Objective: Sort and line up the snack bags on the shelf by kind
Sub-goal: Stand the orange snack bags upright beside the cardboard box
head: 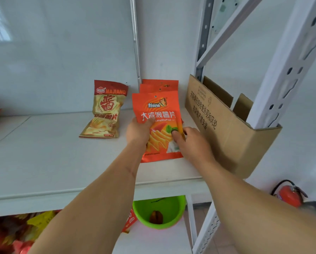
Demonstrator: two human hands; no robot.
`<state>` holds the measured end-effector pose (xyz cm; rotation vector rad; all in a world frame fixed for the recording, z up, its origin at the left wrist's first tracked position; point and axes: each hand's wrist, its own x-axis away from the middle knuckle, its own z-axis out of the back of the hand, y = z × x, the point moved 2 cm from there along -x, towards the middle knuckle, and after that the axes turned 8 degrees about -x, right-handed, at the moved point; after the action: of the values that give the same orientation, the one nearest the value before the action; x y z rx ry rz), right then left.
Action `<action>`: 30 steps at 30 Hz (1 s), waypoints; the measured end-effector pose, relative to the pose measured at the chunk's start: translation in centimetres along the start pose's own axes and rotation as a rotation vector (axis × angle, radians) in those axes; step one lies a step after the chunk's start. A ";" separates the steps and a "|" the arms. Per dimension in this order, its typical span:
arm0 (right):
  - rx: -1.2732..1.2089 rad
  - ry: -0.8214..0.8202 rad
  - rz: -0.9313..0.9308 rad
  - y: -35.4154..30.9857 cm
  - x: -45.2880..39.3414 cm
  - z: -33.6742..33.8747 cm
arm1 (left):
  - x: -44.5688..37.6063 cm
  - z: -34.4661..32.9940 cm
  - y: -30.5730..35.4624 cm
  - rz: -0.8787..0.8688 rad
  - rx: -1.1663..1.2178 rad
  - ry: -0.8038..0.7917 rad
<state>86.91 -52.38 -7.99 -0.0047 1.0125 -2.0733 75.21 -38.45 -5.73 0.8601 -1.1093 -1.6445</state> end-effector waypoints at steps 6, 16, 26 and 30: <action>0.092 0.017 0.014 0.3 -0.9 -0.4 | -1.2 -1.2 0.3 0.009 -0.152 0.065; 0.197 0.129 0.051 0.3 -1.6 -0.7 | -1.9 -0.8 0.3 0.033 -0.108 -0.013; 0.476 0.108 0.557 -8.2 1.0 -3.6 | 3.2 8.8 -1.9 -0.480 -1.169 0.163; 0.491 -0.068 0.652 -12.9 3.0 -6.6 | 4.0 15.2 -4.2 -0.512 -1.387 0.162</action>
<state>74.11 -45.49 -4.91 0.4439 0.3625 -1.6406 59.04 -37.43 -4.66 0.2880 0.5132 -2.1400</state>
